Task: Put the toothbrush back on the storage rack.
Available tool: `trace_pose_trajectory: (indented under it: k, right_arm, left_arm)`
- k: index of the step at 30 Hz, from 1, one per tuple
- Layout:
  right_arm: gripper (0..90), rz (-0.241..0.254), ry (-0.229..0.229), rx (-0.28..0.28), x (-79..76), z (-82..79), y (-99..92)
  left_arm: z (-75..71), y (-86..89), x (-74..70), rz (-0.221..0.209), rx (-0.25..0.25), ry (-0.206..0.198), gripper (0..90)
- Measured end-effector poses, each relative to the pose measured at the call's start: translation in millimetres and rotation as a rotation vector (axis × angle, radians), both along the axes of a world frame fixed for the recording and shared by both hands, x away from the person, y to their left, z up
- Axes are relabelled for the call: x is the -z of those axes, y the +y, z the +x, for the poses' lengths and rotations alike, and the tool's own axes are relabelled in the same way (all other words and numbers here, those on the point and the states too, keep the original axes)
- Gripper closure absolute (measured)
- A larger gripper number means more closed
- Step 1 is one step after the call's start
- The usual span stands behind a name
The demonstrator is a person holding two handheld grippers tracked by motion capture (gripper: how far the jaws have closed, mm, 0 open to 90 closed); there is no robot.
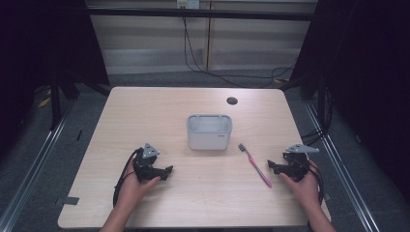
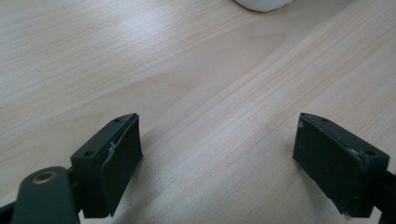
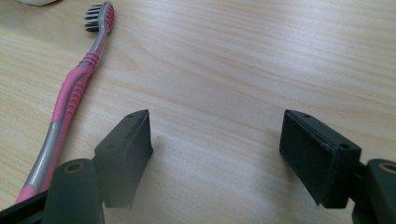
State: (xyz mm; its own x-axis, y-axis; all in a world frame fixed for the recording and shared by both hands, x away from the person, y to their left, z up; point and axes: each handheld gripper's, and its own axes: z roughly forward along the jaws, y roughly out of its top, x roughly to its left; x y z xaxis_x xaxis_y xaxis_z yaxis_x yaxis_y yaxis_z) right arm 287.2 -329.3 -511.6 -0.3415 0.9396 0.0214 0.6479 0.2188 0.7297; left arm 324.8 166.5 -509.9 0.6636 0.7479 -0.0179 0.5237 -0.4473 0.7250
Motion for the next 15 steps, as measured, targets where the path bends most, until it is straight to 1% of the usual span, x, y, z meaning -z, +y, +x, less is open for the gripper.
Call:
trace_pose_trajectory:
  k: [3, 9, 11, 15]
  right_arm:
    - [23.5, -0.004, 0.0, -0.002, 0.1, 0.9, 0.8]
    - [19.9, -0.004, 0.007, 0.018, 0.3, 3.6, 5.5]
    - [19.8, -0.013, 0.03, 0.025, -1.7, 5.5, 7.6]
    - [21.2, -0.034, 0.079, 0.019, -6.5, 9.0, 10.7]
  left_arm:
    - [0.0, 0.0, 0.0, 0.0, 0.0, 0.0, 14.9]
    - [0.0, 0.1, -0.2, -0.001, 0.002, 0.004, 14.8]
    - [0.1, 0.2, -0.2, -0.001, 0.003, 0.003, 14.7]
    - [0.1, 0.2, -0.2, -0.001, 0.003, 0.003, 14.7]
